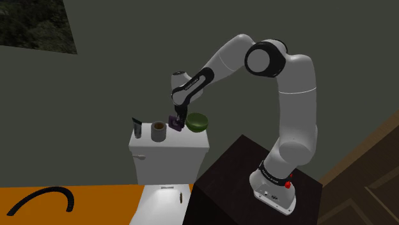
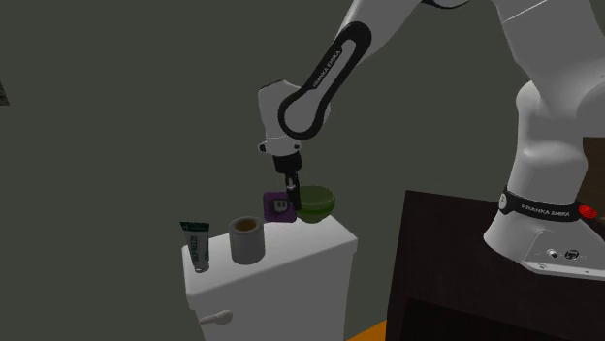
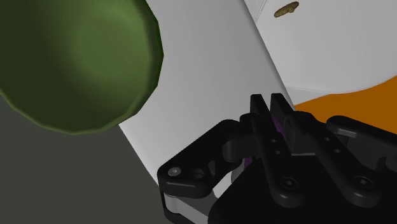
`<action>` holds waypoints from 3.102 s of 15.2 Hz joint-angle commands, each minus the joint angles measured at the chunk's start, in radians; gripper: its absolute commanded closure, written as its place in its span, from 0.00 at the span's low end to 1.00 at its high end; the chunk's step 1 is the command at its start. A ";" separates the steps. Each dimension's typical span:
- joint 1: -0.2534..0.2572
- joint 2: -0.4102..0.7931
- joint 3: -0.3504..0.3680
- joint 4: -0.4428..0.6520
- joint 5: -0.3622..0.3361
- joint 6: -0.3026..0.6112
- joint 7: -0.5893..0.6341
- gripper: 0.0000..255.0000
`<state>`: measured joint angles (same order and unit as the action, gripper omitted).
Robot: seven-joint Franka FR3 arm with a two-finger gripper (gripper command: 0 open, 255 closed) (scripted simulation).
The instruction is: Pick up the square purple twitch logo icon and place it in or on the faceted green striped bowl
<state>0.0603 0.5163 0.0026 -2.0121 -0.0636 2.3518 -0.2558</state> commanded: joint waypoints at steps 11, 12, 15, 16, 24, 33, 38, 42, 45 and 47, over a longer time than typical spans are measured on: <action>-0.002 -0.121 0.003 0.004 0.006 -0.125 -0.009 1.00; -0.002 -0.130 0.003 0.005 0.006 -0.135 -0.009 1.00; -0.002 -0.151 0.003 0.009 0.007 -0.159 -0.011 1.00; -0.016 -0.160 -0.004 -0.004 0.006 -0.156 -0.031 1.00; -0.131 -0.209 -0.072 -0.061 -0.008 -0.137 -0.202 1.00; -0.222 -0.185 -0.124 -0.061 -0.014 -0.103 -0.337 1.00; -0.224 -0.136 -0.122 -0.067 -0.011 -0.048 -0.335 1.00; -0.226 -0.095 -0.120 -0.068 -0.009 -0.005 -0.334 1.00; -0.227 -0.062 -0.119 -0.067 -0.007 0.026 -0.333 1.00; -0.228 -0.052 -0.118 -0.066 -0.006 0.035 -0.332 1.00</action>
<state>-0.1683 0.4604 -0.1163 -2.0767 -0.0698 2.3809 -0.5897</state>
